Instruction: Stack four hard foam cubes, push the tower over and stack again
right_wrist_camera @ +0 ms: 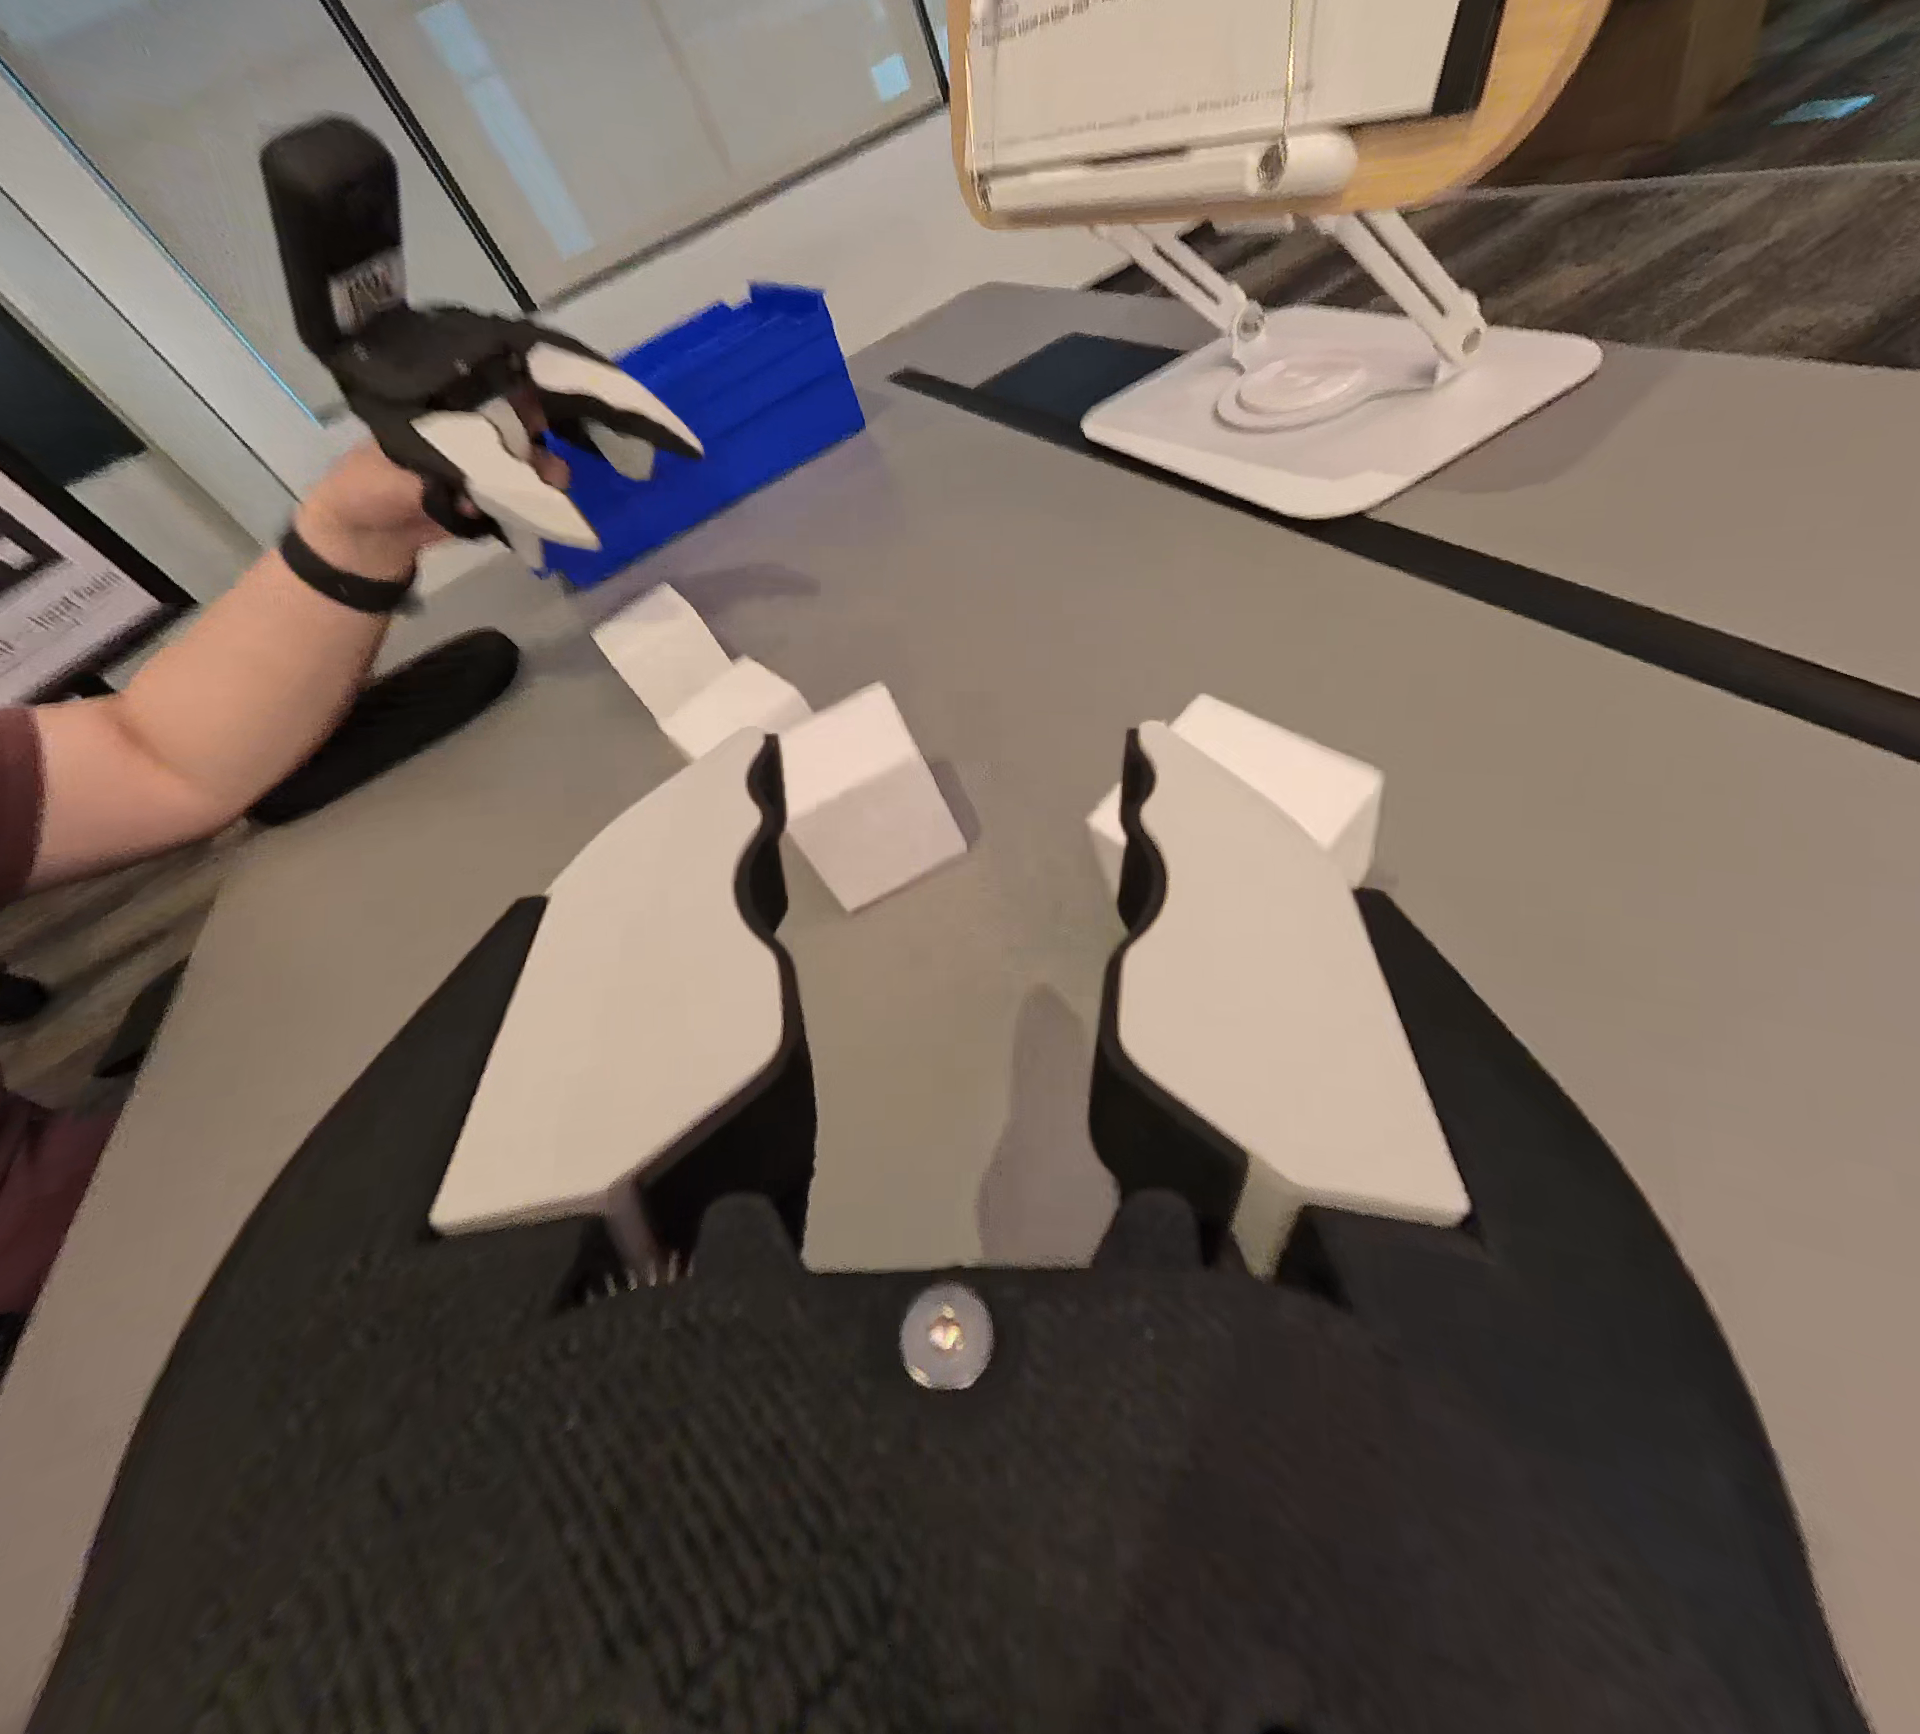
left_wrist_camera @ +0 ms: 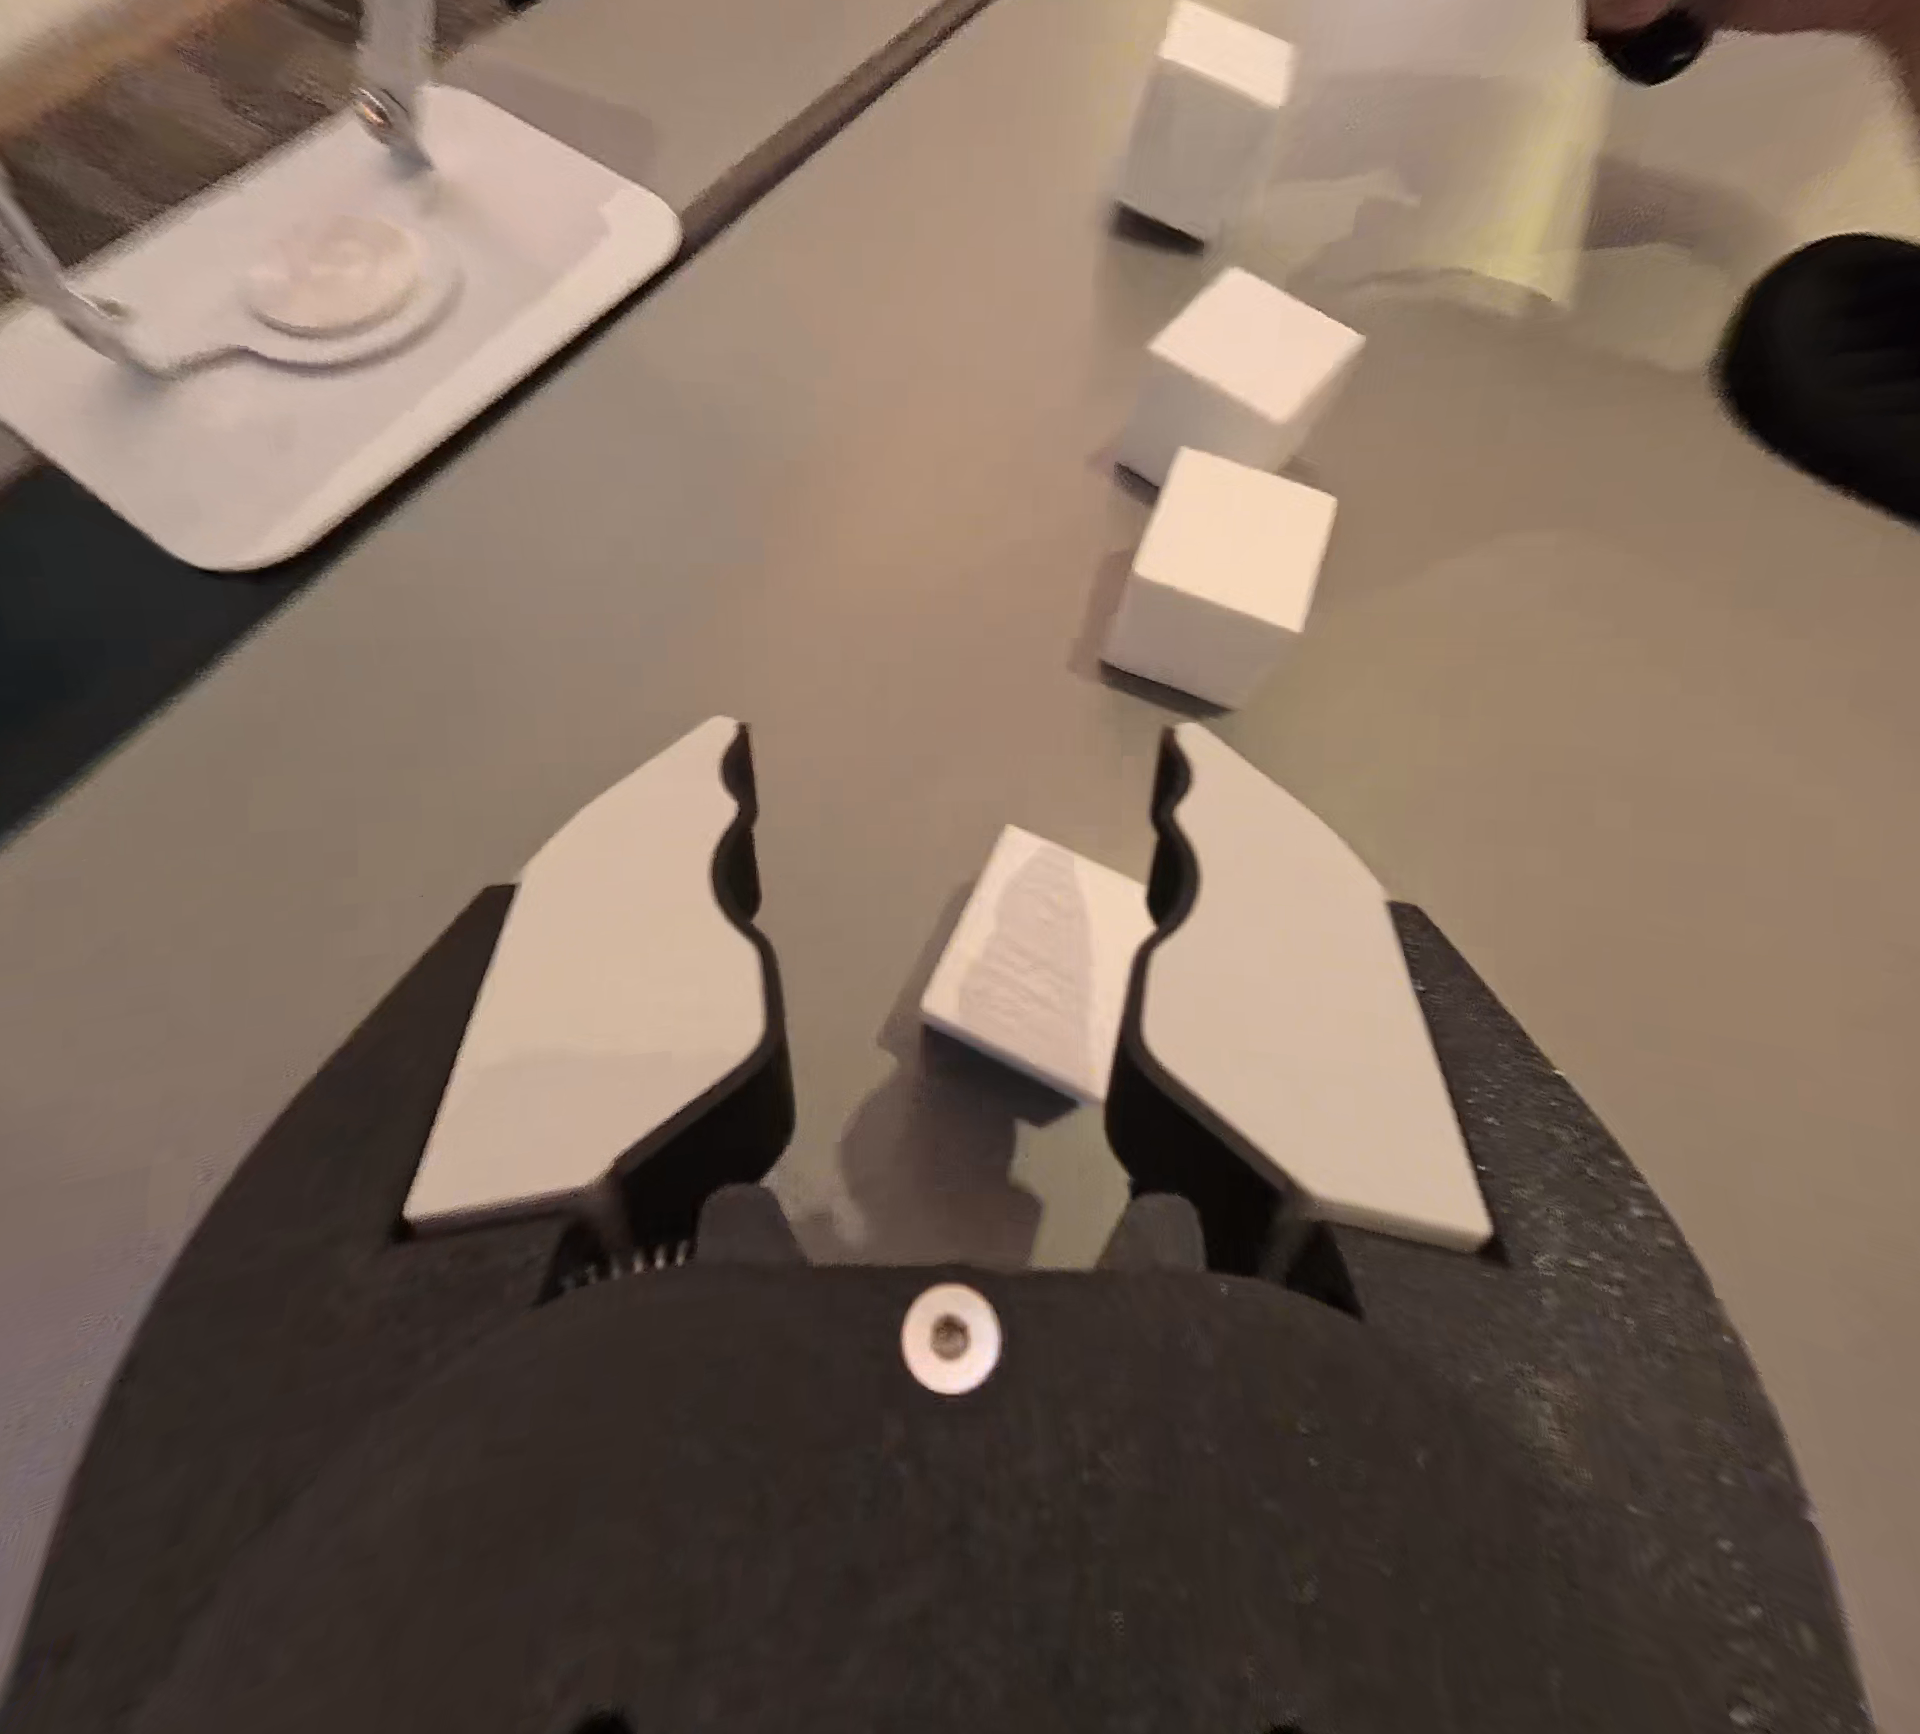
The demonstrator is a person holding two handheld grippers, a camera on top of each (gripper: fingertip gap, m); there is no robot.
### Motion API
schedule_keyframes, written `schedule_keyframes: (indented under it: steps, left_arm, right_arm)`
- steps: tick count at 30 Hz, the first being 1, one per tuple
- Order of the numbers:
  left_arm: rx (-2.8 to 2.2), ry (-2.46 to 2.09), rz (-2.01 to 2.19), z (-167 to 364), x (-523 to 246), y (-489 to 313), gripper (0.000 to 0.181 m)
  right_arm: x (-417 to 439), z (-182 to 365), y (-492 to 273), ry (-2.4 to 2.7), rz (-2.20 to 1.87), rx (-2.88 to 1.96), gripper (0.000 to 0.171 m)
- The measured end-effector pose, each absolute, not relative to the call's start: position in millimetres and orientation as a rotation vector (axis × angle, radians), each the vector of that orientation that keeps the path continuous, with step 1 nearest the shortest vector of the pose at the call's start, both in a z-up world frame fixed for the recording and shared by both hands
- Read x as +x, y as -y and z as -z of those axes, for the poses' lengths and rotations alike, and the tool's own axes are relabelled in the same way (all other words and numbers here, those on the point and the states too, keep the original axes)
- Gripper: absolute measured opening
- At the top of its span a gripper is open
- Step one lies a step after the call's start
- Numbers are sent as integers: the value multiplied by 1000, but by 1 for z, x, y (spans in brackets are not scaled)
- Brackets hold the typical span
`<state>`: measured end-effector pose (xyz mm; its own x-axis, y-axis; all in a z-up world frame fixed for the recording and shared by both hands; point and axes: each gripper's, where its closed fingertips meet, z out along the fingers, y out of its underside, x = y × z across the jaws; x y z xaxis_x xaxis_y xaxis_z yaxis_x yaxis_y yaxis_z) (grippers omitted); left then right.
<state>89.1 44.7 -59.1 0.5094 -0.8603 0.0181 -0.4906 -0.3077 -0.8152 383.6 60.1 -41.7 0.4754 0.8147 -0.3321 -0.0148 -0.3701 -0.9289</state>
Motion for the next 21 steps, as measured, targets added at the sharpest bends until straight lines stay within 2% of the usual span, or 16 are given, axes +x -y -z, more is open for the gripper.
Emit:
schedule_keyframes:
  steps: [2, 5, 9, 15, 21]
  left_arm:
    - [-1991, -1124, 726, 68, 83, -35, 94]
    - [-1931, -1211, 739, 78, 74, -32, 101]
    - [-1876, -1231, 793, 87, 65, -31, 100]
    - [-1818, -1250, 829, 87, 66, -23, 104]
    - [-1803, -1289, 727, 102, 73, -14, 111]
  right_arm:
    - [391, 56, -65, 704, -917, -1774, 72]
    - [402, 66, -81, 653, -782, -1801, 79]
    - [412, 77, -101, 550, -622, -1859, 84]
    - [409, 98, -110, 744, -312, -1904, 91]
    - [412, 120, -125, 824, -460, -1910, 91]
